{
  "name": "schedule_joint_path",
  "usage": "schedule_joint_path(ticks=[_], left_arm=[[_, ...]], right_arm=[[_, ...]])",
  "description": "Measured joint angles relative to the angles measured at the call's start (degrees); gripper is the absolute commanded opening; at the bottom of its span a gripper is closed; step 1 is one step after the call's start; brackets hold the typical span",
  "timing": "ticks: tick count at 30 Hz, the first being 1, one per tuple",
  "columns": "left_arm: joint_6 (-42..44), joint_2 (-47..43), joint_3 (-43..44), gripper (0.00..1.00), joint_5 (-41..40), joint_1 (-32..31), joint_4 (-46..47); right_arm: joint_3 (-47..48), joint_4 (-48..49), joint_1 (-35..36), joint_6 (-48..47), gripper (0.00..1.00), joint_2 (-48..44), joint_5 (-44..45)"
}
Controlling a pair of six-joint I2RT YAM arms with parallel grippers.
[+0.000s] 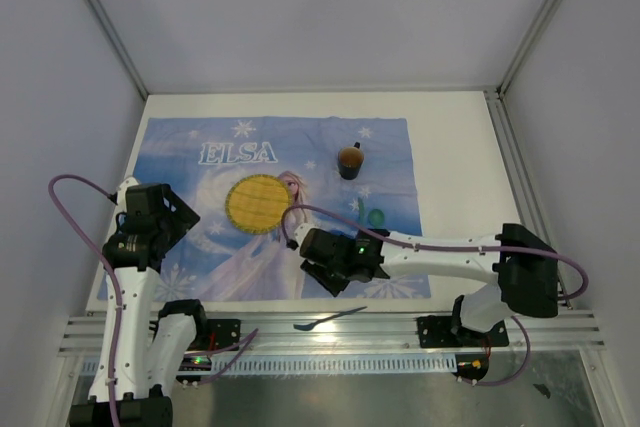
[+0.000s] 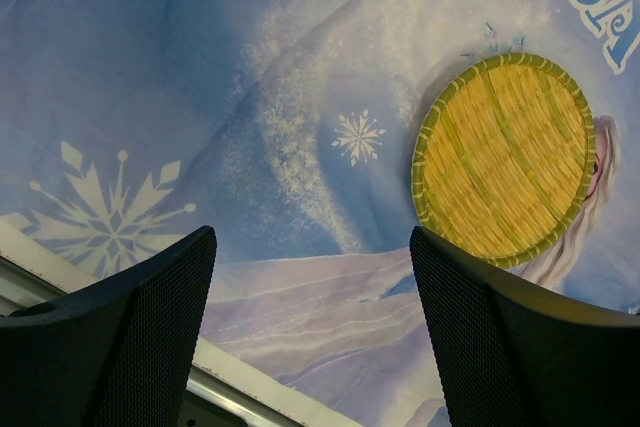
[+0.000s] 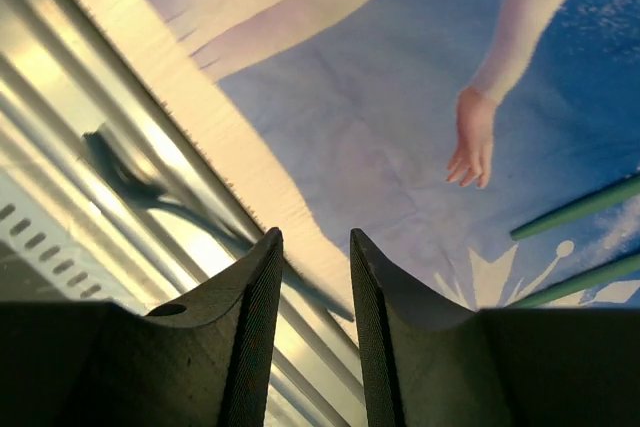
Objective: Set the dinner table for one person
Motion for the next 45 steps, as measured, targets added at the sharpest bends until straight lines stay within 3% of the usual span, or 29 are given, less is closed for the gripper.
schedule_joint_path(ticks=[13, 45], left_arm=[[0.02, 0.55, 0.00, 0.81, 0.02, 0.00, 0.00], [0.02, 1.20, 0.00, 0.81, 0.00, 0.00, -0.04]], right_arm=[[-2.47, -1.51, 10.82, -7.58, 0.38, -2.10, -7.41], [-0.07, 3.48, 11.15, -18.10, 0.38, 8.50, -11.04]])
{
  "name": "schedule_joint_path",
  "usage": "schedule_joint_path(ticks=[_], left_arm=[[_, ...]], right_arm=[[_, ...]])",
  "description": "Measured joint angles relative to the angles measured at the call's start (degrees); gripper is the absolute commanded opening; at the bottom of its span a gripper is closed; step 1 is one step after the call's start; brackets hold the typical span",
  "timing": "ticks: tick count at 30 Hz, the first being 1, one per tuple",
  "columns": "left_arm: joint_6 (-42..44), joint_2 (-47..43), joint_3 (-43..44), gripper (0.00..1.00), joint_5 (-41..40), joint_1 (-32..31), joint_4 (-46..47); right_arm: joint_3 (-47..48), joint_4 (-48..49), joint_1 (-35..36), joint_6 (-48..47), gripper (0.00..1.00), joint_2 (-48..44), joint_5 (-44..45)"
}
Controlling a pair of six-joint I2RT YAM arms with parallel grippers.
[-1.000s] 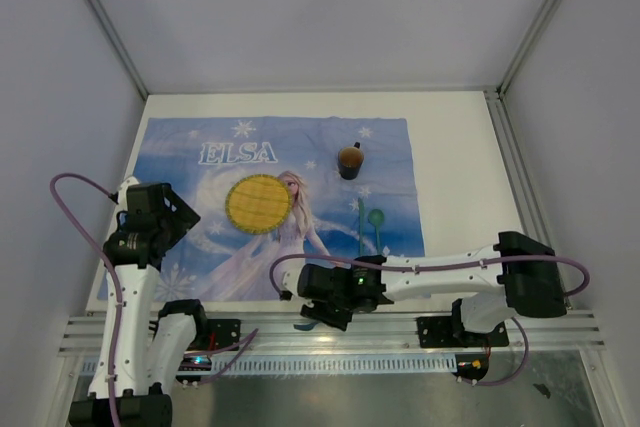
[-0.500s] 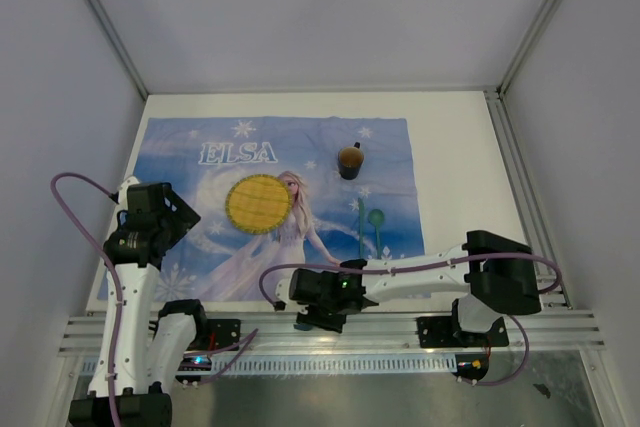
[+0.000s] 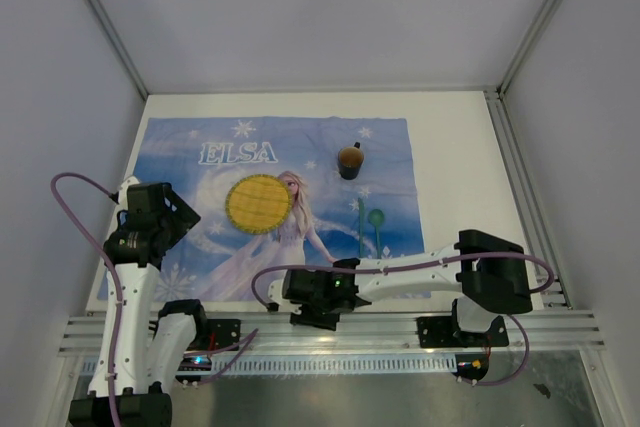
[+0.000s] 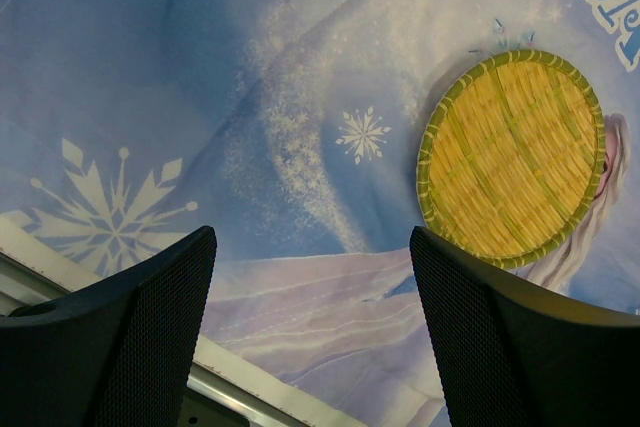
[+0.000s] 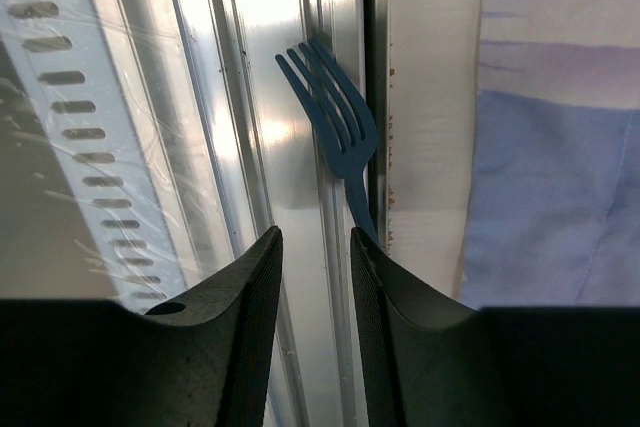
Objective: Set the dinner table for one person
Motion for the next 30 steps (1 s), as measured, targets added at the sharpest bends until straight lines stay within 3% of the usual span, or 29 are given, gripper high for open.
schedule_joint_path(ticks=[27, 30], left_arm=[[0.00, 0.00, 0.00, 0.81, 0.00, 0.00, 0.00], [0.00, 0.00, 0.00, 0.81, 0.00, 0.00, 0.00]], right_arm=[[0.33, 4.39, -0.26, -1.70, 0.38, 3.37, 5.84], [0.22, 4.79, -0.61, -2.01, 0.29, 3.37, 5.81]])
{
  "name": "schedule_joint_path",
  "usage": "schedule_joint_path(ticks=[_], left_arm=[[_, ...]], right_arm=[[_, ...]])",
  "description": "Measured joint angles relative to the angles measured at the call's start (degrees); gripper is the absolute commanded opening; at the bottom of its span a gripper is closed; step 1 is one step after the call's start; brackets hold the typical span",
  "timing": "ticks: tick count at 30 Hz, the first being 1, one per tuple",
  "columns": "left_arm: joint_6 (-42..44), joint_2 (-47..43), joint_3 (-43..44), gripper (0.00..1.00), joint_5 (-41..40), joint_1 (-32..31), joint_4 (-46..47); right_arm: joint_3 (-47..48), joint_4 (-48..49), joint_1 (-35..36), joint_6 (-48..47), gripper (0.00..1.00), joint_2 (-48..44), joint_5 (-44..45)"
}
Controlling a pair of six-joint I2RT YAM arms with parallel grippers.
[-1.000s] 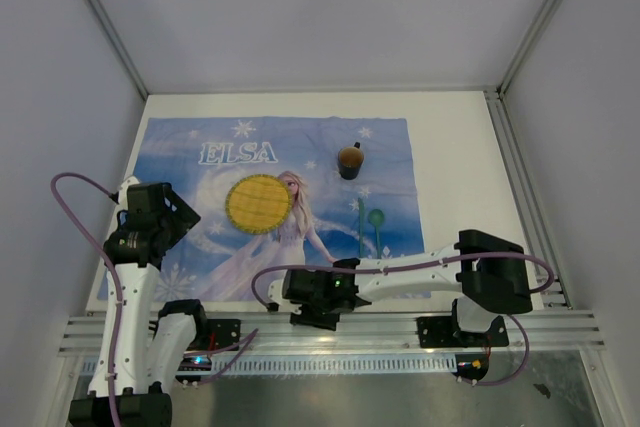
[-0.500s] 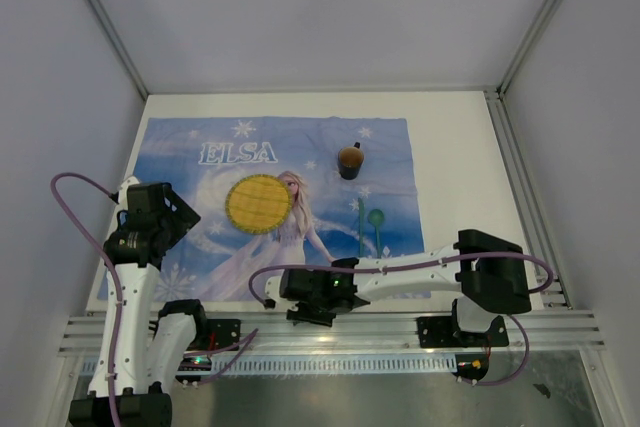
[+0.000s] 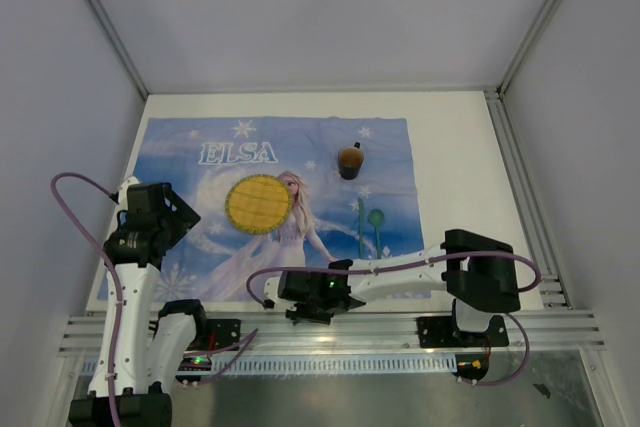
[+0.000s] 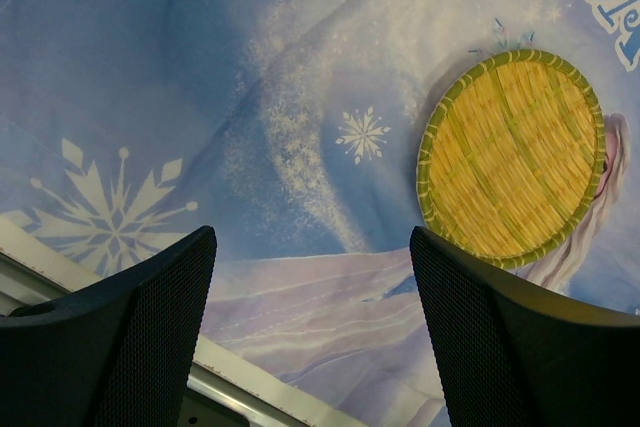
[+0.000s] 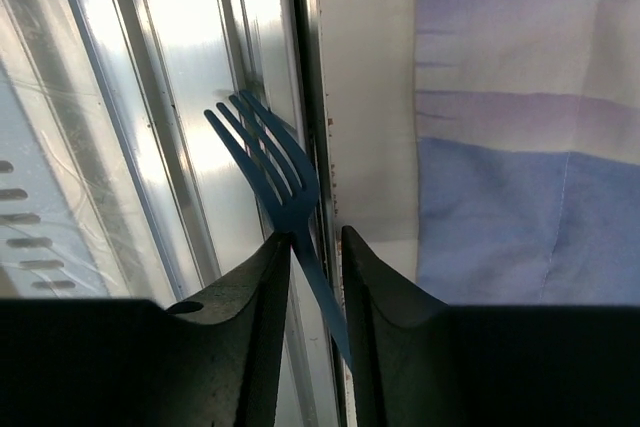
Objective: Set the dinner table for one person
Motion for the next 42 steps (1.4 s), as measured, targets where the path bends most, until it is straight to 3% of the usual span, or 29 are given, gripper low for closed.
schedule_joint_path(ticks=[3, 6, 19, 26, 36, 42], left_arm=[[0.00, 0.00, 0.00, 0.81, -0.02, 0.00, 0.00], [-0.02, 0.00, 0.00, 0.81, -0.02, 0.00, 0.00], [-0.02, -0.02, 0.00, 0.81, -0.02, 0.00, 0.00], [-0.02, -0.13, 0.00, 0.81, 0.00, 0.00, 0.02], [-0.02, -1.18, 0.00, 0.81, -0.02, 0.00, 0.02], [-0.02, -1.57, 0.00, 0.81, 0.00, 0.00, 0.02]], right_arm=[[0.00, 0.13, -0.35, -0.31, 0.10, 0.02, -2.12], [0.11, 0.07, -0.66, -0.72, 0.04, 0.28, -3.32], [1.81, -2.23, -3.04, -0.28, 0.04, 0.20, -2.40], [9.81, -5.25, -10.73, 2.43, 0.04, -4.22, 2.03], [20.00, -8.31, -13.18, 5.81, 0.04, -8.46, 5.05], [22.01, -8.90, -18.36, 10.34, 0.04, -8.79, 8.26]])
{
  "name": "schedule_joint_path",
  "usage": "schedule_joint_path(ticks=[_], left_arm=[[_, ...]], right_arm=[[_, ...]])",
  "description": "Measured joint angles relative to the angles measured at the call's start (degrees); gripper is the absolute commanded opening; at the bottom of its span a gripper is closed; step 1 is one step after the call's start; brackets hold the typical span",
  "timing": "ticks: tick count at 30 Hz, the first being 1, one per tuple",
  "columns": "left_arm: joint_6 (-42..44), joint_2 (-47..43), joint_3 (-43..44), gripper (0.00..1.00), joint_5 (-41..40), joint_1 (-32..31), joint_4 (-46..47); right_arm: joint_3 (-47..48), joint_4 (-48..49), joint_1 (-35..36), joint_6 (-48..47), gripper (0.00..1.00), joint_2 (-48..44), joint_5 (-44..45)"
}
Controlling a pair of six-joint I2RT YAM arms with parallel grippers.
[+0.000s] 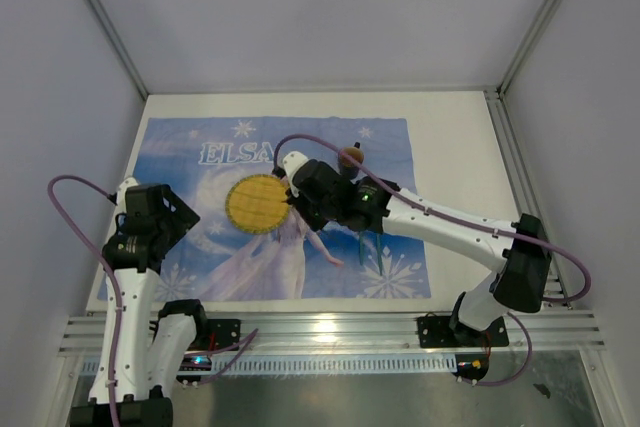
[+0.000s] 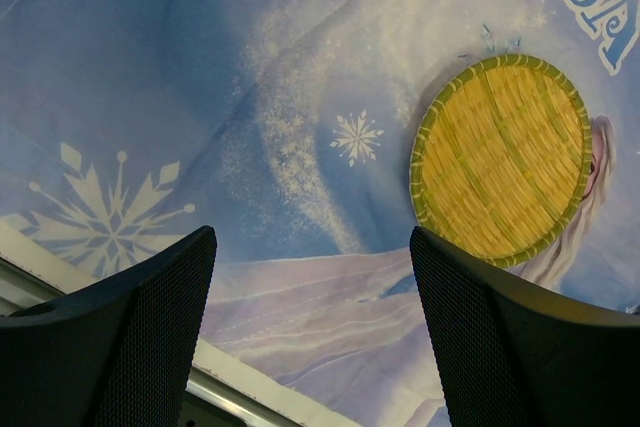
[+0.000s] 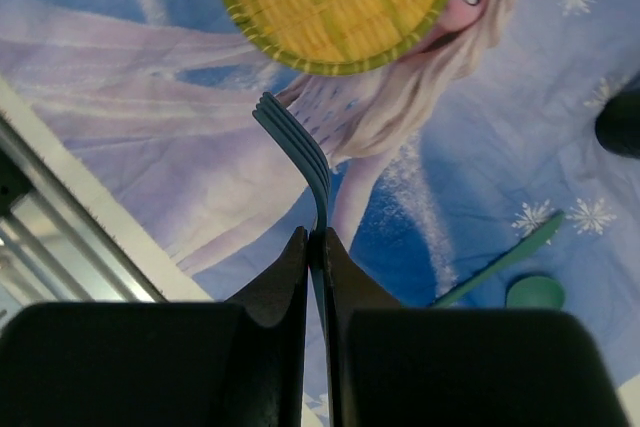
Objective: Set the dinner table for one person
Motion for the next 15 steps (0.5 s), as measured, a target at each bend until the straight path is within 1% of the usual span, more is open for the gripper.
schedule_joint_path(ticks=[4, 7, 12, 15], left_arm=[[0.28, -0.46, 0.00, 0.81, 1.20, 0.00, 0.15], [1.57, -0.81, 0.00, 0.79, 5.22, 0.02, 1.25], [5.62, 0.31, 0.20, 0.79, 13.40, -0.07, 3.63], [7.96, 1.42, 1.40, 0.79, 15.43, -0.11, 4.42]], right_arm=[[1.55, 0.02, -4.48, 5.29, 0.04, -0.26, 3.56], [3.63, -0.11, -7.19, 9.70, 0.04, -0.26, 6.58], [8.15, -0.48, -10.01, 17.92, 0.04, -0.15, 11.13], [10.16, -0.79, -10.84, 22.60, 0.05, 0.20, 14.03]])
